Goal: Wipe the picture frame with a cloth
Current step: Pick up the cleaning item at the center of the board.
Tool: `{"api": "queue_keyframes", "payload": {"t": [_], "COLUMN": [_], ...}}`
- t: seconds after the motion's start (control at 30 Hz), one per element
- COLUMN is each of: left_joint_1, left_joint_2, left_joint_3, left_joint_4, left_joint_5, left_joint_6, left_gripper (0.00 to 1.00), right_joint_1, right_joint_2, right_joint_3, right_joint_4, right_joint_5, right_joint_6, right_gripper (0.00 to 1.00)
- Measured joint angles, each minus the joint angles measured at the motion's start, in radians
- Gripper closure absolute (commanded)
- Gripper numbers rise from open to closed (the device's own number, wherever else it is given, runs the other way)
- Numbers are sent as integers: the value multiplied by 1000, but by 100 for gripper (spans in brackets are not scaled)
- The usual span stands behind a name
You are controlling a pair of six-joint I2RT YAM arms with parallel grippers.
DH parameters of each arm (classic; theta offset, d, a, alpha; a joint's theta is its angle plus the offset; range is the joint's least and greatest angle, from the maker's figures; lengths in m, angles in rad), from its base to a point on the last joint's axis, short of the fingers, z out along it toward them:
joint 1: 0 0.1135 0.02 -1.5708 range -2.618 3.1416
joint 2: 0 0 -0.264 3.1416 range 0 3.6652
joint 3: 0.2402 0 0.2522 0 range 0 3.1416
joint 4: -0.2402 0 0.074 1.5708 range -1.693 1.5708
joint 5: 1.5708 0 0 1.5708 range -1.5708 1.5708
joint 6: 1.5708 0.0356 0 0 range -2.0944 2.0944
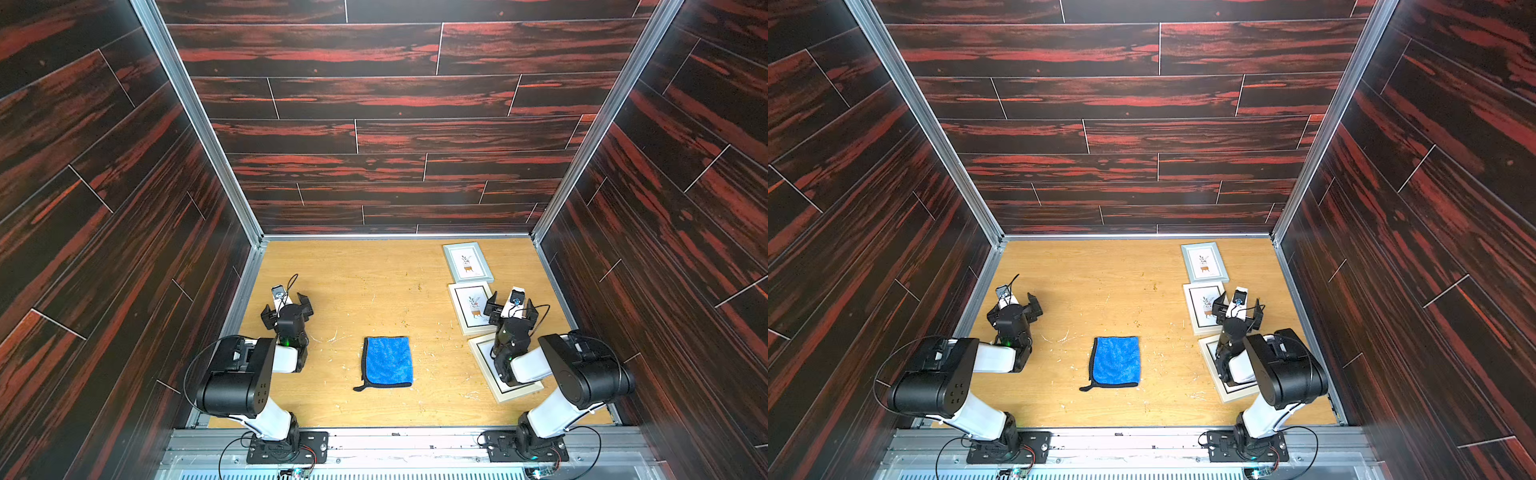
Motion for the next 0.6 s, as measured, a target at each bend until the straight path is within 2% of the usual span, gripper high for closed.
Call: {"api": "queue_keyframes", "payload": {"t": [0.6], "left_joint_1": [0], "left_joint_2": [0], "left_joint_3": [0], "left_joint_4": [0], "left_joint_5": [0], "left_joint_6": [0], "left_gripper": [0], "right_joint_1": [-3], "right_joint_2": [0], "right_joint_3": [0], "right_joint_4": [-4], "right_joint_5": [-8], "right_joint_6": [0], "right_gripper": [2]}}
